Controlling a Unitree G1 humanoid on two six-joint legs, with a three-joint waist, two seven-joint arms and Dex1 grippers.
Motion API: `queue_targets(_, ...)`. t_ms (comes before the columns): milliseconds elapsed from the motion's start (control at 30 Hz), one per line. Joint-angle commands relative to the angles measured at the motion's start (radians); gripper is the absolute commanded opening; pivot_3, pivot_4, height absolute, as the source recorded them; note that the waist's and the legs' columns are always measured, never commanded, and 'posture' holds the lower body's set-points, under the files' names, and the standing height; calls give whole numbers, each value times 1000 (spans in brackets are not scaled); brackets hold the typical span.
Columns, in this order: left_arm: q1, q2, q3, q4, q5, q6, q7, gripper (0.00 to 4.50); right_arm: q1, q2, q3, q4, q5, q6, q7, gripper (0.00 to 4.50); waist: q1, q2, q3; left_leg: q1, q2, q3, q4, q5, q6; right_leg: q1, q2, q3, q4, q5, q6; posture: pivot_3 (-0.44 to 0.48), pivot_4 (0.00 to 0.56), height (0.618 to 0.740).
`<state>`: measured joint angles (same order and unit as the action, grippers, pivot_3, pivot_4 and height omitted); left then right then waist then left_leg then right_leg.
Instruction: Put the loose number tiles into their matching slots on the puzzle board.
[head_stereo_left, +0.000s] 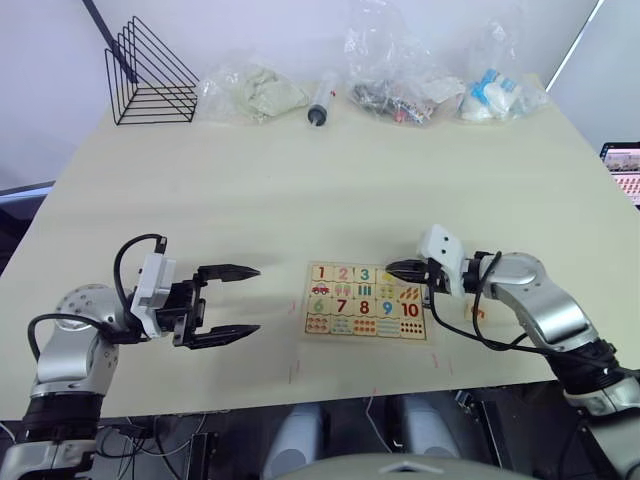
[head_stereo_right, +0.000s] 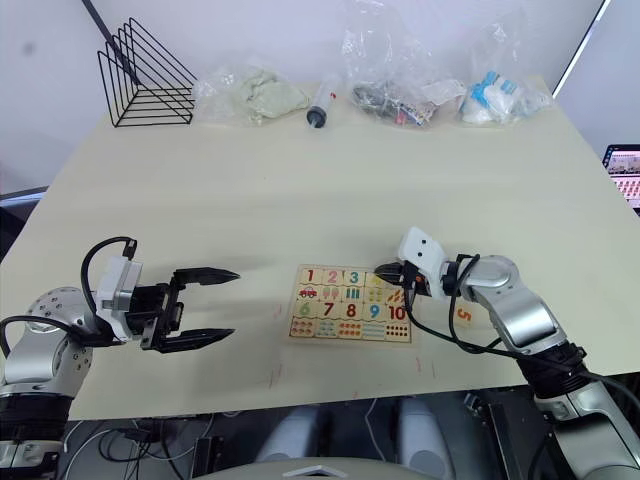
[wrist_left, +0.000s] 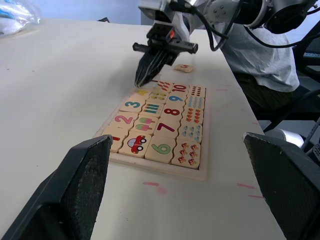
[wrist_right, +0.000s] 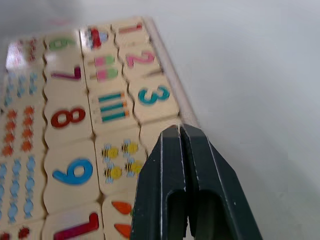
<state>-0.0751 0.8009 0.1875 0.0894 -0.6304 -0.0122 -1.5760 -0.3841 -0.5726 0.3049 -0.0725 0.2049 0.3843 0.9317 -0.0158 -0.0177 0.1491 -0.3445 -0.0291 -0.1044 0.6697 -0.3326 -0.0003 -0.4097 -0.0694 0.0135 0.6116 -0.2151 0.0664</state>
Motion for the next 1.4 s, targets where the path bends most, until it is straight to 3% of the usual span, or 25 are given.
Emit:
queue_targets(33, 9, 3, 28, -27, -9, -8, -11, 4500, 0, -3, -4, 4, -16, -14, 12, 34, 0, 0, 0, 0, 0, 0, 0, 0, 0, 0, 0, 0, 0, 0, 0, 0, 150, 740)
queue_targets(333, 23, -1, 30, -29, -2, -13, 4, 4500, 14, 19, -65, -16, 25, -45, 12, 34, 0, 0, 0, 1, 0, 0, 0, 0, 0, 0, 0, 0, 1, 0, 0, 0, 150, 740)
queue_targets(667, 94, -24, 48, -62, 30, -8, 124, 4500, 155, 20, -288, -135, 136, -130, -44, 34, 3, 0, -1, 0, 0, -1, 0, 0, 0, 0, 0, 0, 0, 0, 0, 0, 150, 740)
queue_targets(767, 107, -37, 58, -67, 37, -8, 165, 4500, 209, 0, -357, -147, 190, -150, -12, 827, 4, 0, -1, 1, 0, 0, 0, 0, 0, 0, 0, 1, 1, 1, 0, 0, 150, 740)
queue_targets(933, 148, -65, 82, -85, 44, -8, 235, 4500, 318, -29, -508, -129, 279, -223, 53, 3184, 4, 1, -1, 1, 0, 1, 0, 0, 0, 1, 0, 2, 1, 1, 0, 0, 150, 740)
queue_targets(1000, 166, -67, 89, -87, 47, -15, 244, 4500, 361, -48, -547, -107, 284, -254, 80, 4374, 3, 1, -1, 1, 0, 1, 0, 0, 0, 1, 0, 2, 1, 1, 0, 0, 150, 740)
queue_targets(1400, 296, -82, 163, -98, 52, -47, 283, 4500, 655, -59, -710, 6, 317, -417, 202, 4450, 4, 2, -1, 10, 0, 6, 0, -3, 5, 6, 0, 6, 7, 1, 0, 0, 150, 740)
